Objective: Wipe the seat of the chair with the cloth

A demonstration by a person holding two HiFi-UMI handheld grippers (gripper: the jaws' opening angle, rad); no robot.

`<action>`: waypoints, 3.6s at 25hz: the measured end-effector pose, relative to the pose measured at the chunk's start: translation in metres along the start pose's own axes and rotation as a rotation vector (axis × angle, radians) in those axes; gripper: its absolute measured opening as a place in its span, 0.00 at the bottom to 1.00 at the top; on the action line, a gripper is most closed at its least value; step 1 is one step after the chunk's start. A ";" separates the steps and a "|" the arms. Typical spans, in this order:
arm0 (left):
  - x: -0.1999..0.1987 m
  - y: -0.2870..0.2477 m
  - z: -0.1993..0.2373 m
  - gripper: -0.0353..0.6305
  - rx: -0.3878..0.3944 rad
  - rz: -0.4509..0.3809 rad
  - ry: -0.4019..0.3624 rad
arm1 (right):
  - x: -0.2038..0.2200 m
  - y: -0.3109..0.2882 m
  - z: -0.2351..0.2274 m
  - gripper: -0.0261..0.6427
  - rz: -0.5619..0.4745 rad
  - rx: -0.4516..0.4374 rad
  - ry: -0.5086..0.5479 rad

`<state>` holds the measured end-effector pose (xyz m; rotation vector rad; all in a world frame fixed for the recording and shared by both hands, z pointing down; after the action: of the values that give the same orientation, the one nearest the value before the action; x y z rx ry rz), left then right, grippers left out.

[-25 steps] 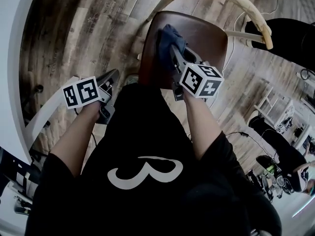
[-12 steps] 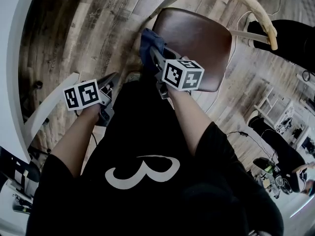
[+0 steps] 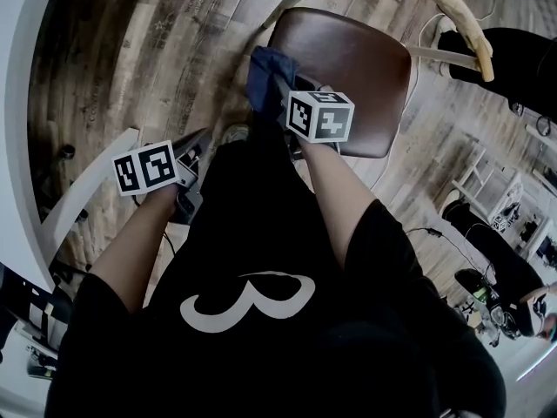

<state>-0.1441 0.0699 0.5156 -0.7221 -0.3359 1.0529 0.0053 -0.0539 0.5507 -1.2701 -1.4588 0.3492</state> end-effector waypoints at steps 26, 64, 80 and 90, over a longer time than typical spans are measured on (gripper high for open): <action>-0.004 -0.018 -0.002 0.07 -0.035 0.064 -0.051 | 0.017 0.041 -0.077 0.12 -0.026 0.141 -0.022; 0.001 -0.046 -0.012 0.07 -0.083 0.137 -0.104 | 0.091 0.177 -0.282 0.12 0.072 0.581 -0.138; 0.009 -0.036 -0.004 0.07 -0.070 0.108 -0.083 | 0.006 0.186 -0.190 0.12 -0.208 0.475 0.005; 0.013 -0.024 0.010 0.07 -0.068 0.095 -0.069 | -0.013 0.131 -0.054 0.12 -0.248 0.164 0.016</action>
<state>-0.1278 0.0784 0.5383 -0.7695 -0.4013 1.1628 0.1137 -0.0375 0.4600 -0.9469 -1.5219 0.2855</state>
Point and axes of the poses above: the fingertips, and each gripper's own axes: y backward along the fingers, z to its left, x out of its underside, the point moved 1 cm from there along y, backward along the fingers, and after that the axes turned 8 degrees about y, right-handed, at the moved point
